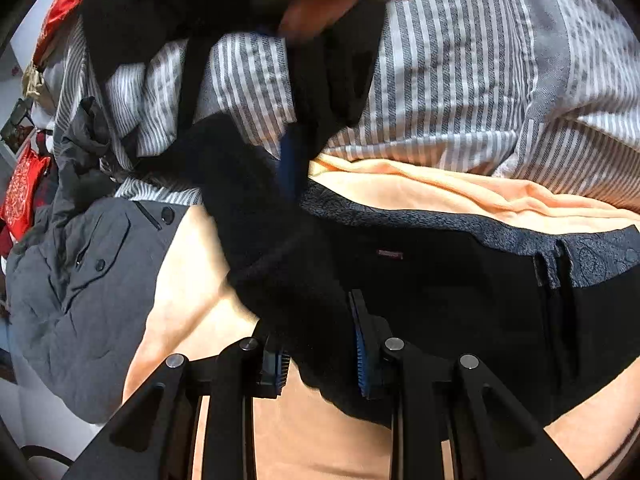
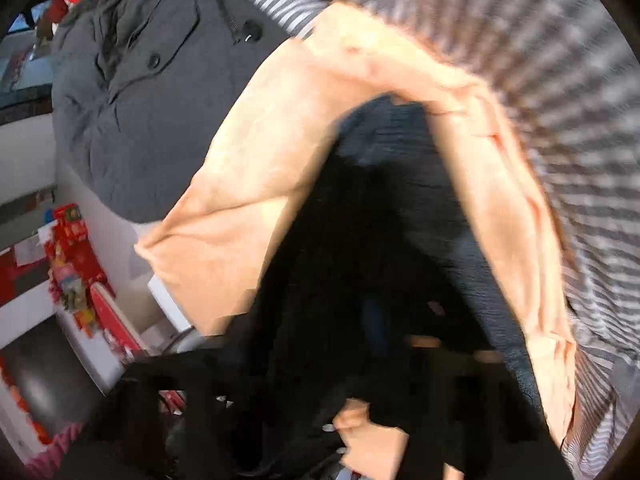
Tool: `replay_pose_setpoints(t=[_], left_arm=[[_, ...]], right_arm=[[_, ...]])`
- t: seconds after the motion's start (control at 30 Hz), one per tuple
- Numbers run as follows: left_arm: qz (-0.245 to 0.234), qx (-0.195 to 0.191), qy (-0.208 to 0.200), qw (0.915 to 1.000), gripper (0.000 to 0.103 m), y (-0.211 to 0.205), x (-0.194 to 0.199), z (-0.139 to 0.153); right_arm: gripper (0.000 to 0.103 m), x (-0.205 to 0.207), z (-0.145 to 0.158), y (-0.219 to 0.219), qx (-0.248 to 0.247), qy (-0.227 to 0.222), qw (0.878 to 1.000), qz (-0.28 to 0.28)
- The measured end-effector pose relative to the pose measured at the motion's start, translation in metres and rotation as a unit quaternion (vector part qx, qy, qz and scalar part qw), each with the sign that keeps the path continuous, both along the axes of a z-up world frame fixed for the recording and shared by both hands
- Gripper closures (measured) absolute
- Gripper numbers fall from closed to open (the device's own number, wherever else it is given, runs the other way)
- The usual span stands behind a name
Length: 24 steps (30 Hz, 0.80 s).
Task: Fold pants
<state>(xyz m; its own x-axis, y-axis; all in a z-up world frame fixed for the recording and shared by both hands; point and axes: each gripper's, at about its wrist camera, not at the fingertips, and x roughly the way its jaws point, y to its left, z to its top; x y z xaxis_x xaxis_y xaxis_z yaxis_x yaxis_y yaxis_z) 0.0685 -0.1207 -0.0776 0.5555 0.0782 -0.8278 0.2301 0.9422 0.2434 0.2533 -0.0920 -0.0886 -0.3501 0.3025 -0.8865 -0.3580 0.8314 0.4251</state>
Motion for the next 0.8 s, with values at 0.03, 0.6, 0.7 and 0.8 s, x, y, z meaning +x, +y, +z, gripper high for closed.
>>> replay_pose_setpoints(t=[0.03,0.6,0.7,0.8], left_arm=[[-0.008,-0.001,-0.002,1.0000,0.076,-0.003,-0.002,0.002],[-0.247,0.009,-0.019,0.9688,0.076,-0.164,-0.090,0.073],[-0.286,0.006,0.002,0.9581,0.076,-0.204,-0.108,0.072],[-0.325,0.014,0.020,0.9454,0.076,-0.245,-0.129,0.060]], right_arm=[[0.083,-0.003,0.006,-0.013,0.010,-0.017,1.000,-0.012],[0.085,-0.160,0.065,-0.304,0.274,-0.112,0.900,-0.321],[0.085,-0.199,0.054,-0.363,0.297,-0.117,0.871,-0.374],[0.085,-0.238,0.033,-0.414,0.312,-0.117,0.842,-0.425]])
